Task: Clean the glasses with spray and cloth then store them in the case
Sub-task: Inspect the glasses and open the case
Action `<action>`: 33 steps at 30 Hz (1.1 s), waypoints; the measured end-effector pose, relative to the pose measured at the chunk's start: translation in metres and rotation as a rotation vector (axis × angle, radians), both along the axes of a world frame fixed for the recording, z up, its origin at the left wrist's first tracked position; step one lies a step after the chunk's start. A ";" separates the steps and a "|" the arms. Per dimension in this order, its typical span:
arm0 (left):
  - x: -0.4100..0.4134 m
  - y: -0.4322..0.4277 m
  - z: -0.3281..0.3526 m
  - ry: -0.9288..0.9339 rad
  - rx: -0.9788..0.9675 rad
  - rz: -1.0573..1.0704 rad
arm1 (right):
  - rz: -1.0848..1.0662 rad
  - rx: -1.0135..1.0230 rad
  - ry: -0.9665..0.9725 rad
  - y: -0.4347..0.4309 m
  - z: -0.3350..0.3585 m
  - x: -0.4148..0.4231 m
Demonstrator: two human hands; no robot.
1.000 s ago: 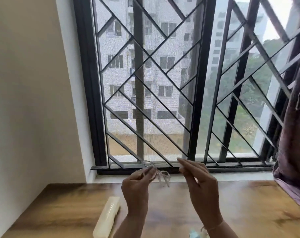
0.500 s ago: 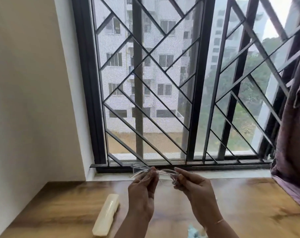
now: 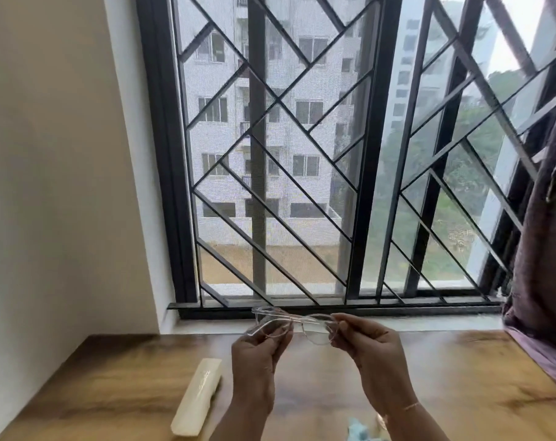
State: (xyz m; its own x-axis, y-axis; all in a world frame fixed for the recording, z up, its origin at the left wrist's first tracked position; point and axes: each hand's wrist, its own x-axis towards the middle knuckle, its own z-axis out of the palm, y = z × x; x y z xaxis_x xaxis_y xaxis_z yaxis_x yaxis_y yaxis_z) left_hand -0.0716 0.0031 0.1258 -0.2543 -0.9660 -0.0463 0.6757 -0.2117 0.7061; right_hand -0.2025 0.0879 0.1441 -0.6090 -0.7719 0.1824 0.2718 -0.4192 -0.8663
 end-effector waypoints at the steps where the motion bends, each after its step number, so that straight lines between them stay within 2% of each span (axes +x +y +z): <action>1: 0.003 -0.002 -0.003 -0.029 -0.015 0.054 | -0.005 0.001 0.000 0.000 0.000 -0.001; 6: 0.017 -0.008 -0.010 -0.120 -0.068 0.270 | -0.035 0.015 -0.006 -0.001 -0.005 -0.006; 15: 0.019 -0.009 -0.016 -0.335 -0.212 0.293 | -0.041 0.042 -0.026 -0.007 -0.012 -0.008; 22: 0.017 -0.009 -0.022 -0.459 -0.210 0.309 | -0.069 0.057 -0.085 -0.010 -0.014 -0.011; 33: 0.016 -0.003 -0.019 -0.524 -0.286 0.313 | -0.218 -0.025 -0.100 -0.019 -0.026 -0.005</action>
State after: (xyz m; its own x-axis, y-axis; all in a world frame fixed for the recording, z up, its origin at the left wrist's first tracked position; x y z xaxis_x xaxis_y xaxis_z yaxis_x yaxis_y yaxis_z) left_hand -0.0560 0.0004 0.1071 0.0265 -0.9831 0.1810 0.2276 0.1823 0.9565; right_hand -0.2078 0.0693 0.1177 -0.7766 -0.6164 0.1305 0.2566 -0.4987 -0.8279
